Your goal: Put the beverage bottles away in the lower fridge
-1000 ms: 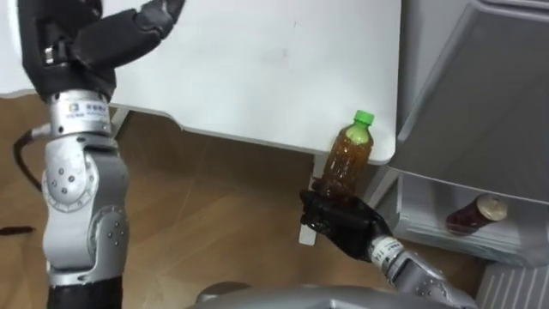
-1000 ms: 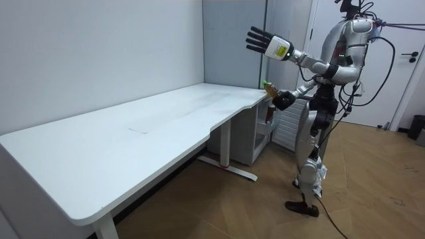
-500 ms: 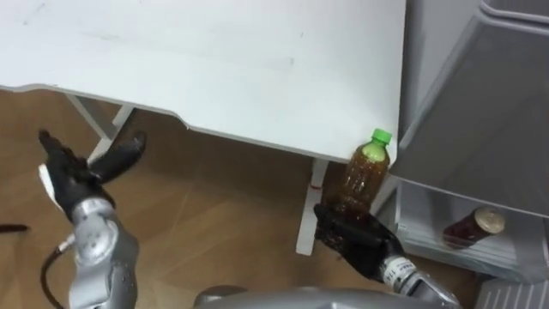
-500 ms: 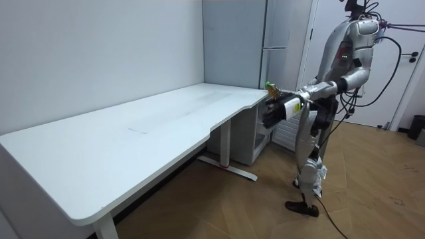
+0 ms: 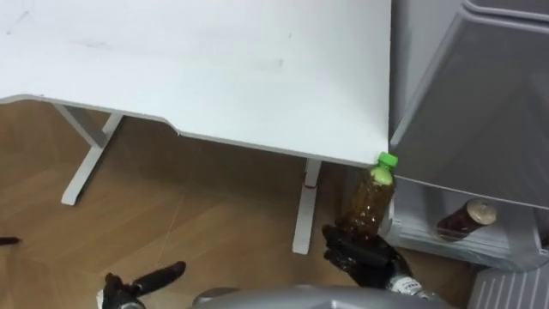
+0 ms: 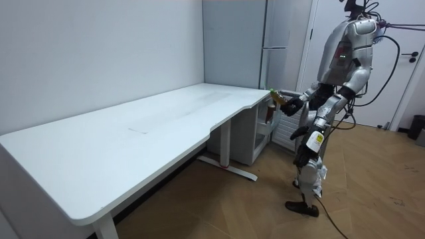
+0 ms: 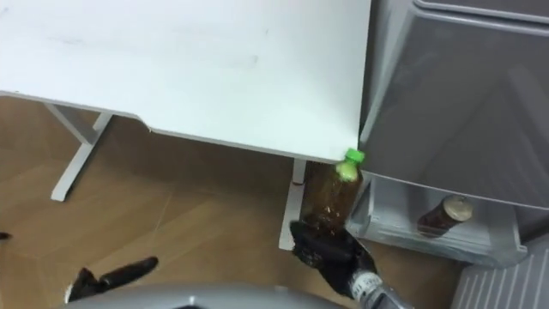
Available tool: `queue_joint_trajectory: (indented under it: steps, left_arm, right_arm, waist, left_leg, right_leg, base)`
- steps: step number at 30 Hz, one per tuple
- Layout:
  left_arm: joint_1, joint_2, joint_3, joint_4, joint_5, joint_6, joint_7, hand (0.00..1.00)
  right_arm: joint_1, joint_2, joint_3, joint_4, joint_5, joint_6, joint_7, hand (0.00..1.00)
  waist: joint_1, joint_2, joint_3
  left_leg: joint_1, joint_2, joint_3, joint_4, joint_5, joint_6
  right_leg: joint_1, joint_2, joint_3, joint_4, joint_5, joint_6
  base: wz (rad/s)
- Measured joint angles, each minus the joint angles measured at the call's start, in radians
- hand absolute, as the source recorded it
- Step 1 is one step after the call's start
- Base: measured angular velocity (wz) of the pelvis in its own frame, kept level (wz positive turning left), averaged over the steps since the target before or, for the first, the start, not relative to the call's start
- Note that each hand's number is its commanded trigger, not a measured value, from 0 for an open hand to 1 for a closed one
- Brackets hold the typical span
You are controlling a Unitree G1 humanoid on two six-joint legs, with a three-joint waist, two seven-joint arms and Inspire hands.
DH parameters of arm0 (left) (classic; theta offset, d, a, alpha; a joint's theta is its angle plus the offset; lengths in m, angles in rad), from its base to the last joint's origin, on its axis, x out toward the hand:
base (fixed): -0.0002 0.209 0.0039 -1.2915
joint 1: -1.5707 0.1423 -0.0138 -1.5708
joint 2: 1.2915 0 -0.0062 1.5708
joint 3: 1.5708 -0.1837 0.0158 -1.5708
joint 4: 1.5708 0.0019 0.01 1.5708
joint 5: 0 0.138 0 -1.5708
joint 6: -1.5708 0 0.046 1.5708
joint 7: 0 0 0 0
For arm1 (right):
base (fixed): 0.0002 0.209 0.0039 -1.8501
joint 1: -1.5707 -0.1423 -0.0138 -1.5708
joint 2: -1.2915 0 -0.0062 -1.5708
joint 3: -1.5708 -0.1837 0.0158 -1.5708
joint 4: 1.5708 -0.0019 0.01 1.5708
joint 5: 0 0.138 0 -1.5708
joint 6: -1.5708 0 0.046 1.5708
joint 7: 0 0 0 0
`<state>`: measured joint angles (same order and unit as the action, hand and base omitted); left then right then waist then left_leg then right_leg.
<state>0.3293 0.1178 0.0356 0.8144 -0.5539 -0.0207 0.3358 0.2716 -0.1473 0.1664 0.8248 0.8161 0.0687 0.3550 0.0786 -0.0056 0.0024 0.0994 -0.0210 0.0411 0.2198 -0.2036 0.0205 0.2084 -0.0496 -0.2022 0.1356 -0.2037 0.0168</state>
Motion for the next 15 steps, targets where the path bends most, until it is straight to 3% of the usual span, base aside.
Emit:
queue_joint_trajectory:
  steps: [6,10,15]
  left_arm:
    - [0.001,0.008,0.0,0.13,0.047,0.029,-0.08,0.0]
    - [0.001,0.007,0.0,0.157,0.114,0.048,-0.111,0.0]
    - [-0.017,0.008,-0.011,0.157,0.215,0.051,-0.134,0.0]
  right_arm:
    - [-0.057,-0.008,-0.08,0.205,0.043,0.007,-0.061,1.0]
    - [-0.06,-0.01,-0.08,0.28,0.051,0.011,-0.087,1.0]
    - [-0.061,-0.015,-0.068,0.31,0.172,0.015,-0.095,1.0]
  waist:
    - [-0.007,-0.005,-0.0028]
    - [-0.016,-0.007,-0.0029]
    - [-0.023,-0.002,0.0001]
  left_leg:
    - [-0.014,-0.002,0.004,-0.014,0.0,0.0]
    - [-0.02,-0.001,0.007,-0.016,0.0,0.0]
    - [-0.019,0.001,0.013,-0.025,-0.001,0.0]
  right_leg:
    - [-0.017,0.0,0.004,-0.002,0.002,0.001]
    - [-0.021,0.0,0.007,-0.002,0.002,0.001]
    - [-0.035,0.001,0.006,0.001,0.002,0.001]
  base:
    - [-0.02]
    - [-0.02]
    - [-0.03]
